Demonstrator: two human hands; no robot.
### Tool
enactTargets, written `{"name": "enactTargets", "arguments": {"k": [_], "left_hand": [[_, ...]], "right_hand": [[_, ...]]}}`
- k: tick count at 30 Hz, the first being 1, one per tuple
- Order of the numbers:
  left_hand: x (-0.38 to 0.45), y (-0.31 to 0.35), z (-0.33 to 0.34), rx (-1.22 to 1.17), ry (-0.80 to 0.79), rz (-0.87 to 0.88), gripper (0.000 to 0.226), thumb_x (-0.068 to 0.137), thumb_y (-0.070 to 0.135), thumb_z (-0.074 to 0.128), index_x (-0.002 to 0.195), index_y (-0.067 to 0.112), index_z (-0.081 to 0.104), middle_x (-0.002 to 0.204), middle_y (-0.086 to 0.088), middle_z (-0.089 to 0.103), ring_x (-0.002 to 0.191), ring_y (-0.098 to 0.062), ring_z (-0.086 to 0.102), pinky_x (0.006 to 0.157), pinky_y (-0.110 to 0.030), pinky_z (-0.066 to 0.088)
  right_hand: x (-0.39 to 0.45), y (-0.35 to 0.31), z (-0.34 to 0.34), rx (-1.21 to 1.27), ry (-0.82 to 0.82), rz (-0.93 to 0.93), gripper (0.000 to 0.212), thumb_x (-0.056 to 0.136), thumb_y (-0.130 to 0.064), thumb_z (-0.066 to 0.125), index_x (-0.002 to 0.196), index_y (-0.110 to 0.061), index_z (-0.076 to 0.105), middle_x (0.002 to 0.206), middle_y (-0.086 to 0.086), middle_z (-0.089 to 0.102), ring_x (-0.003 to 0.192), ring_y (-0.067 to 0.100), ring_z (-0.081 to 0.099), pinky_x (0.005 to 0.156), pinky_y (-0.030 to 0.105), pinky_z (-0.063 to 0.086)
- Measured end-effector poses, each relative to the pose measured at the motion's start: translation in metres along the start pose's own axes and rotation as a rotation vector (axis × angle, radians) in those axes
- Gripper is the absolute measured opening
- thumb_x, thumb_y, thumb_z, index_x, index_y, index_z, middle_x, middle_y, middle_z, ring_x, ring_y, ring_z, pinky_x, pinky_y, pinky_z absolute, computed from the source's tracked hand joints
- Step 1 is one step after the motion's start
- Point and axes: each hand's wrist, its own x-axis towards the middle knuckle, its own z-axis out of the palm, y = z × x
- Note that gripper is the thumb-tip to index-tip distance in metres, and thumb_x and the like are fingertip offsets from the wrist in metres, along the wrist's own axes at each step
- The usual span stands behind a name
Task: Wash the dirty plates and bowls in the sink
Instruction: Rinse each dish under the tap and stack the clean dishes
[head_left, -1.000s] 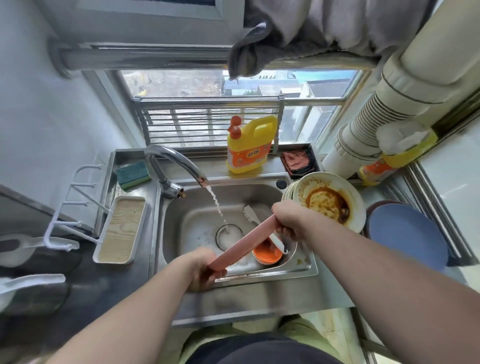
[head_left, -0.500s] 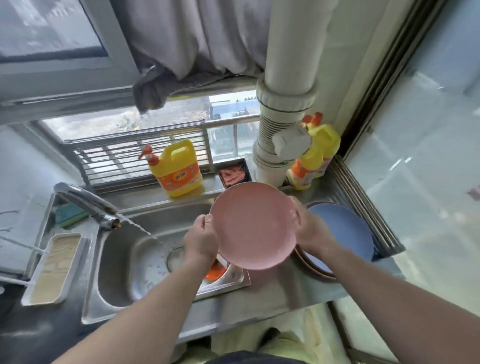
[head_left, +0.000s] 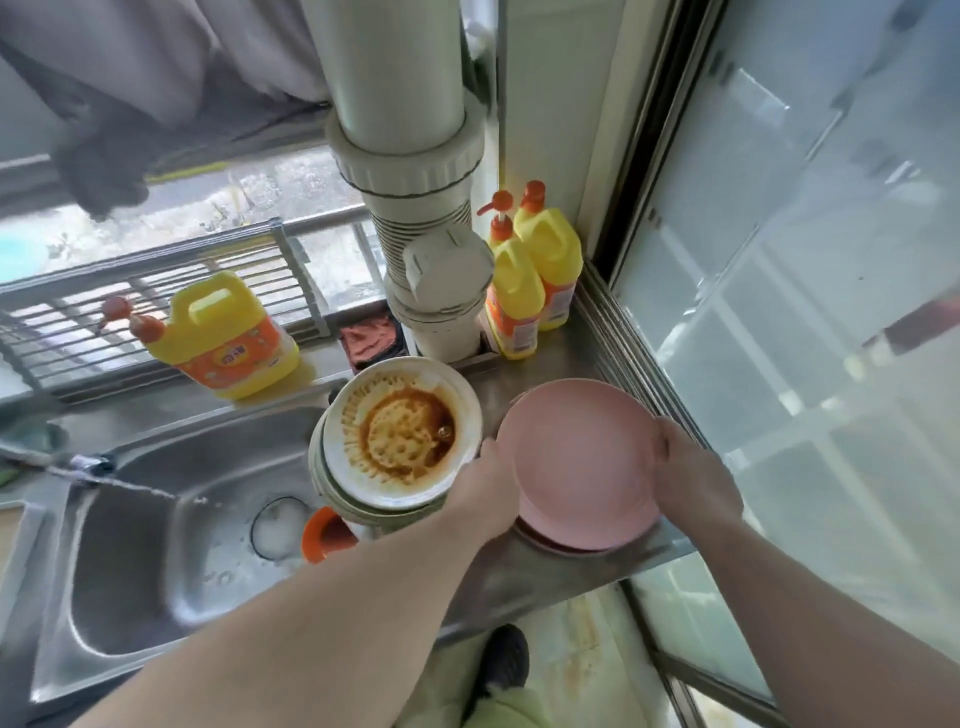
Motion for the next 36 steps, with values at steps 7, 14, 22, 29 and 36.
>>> {"name": "enactTargets", "arguments": {"k": [7,14,22,29,36], "left_hand": [[0.019,-0.006,0.027,-0.211,0.034,-0.095,0.038,0.111,0.018,0.041,0.148,0.011,0.034,0.132,-0.016,0.065,0.117,-0.035,0.065,0.088,-0.04,0.048],[0.009,-0.014,0.032,-0.397,0.124,-0.125,0.026,0.112,0.029,0.038,0.137,0.022,0.041,0.116,-0.004,0.067,0.096,-0.024,0.069,0.088,-0.048,0.06],[-0.013,-0.037,0.03,-0.46,0.104,-0.041,0.04,0.107,0.022,0.043,0.147,0.029,0.044,0.109,0.007,0.067,0.101,-0.016,0.063,0.091,-0.037,0.054],[-0.013,-0.078,-0.026,-0.509,0.341,-0.048,0.022,0.106,0.026,0.055,0.126,0.03,0.065,0.113,0.004,0.066,0.104,-0.017,0.059,0.094,-0.034,0.048],[-0.005,-0.167,-0.061,-0.505,0.434,-0.442,0.046,0.097,0.008,0.05,0.141,0.018,0.059,0.131,-0.017,0.054,0.104,-0.028,0.052,0.088,-0.037,0.042]], "right_hand": [[0.022,0.006,0.016,-0.182,-0.062,0.019,0.024,0.104,-0.02,0.029,0.12,-0.032,0.042,0.083,0.007,0.054,0.087,0.038,0.059,0.075,0.044,0.047],[0.022,-0.001,0.025,-0.289,-0.058,-0.016,0.016,0.104,-0.018,0.029,0.116,-0.028,0.033,0.077,0.007,0.053,0.077,0.035,0.055,0.071,0.045,0.049],[0.022,-0.003,0.013,-0.188,-0.022,-0.072,0.036,0.11,-0.042,0.024,0.141,-0.038,0.041,0.101,0.016,0.072,0.091,0.039,0.066,0.076,0.045,0.05],[-0.001,-0.075,0.014,0.056,-0.034,-0.241,0.038,0.109,-0.032,0.04,0.145,-0.032,0.053,0.116,0.01,0.073,0.094,0.03,0.063,0.082,0.04,0.05],[-0.015,-0.177,0.051,0.078,-0.288,-0.363,0.041,0.111,-0.032,0.038,0.149,-0.018,0.046,0.137,0.013,0.063,0.117,0.031,0.06,0.09,0.041,0.045]]}}
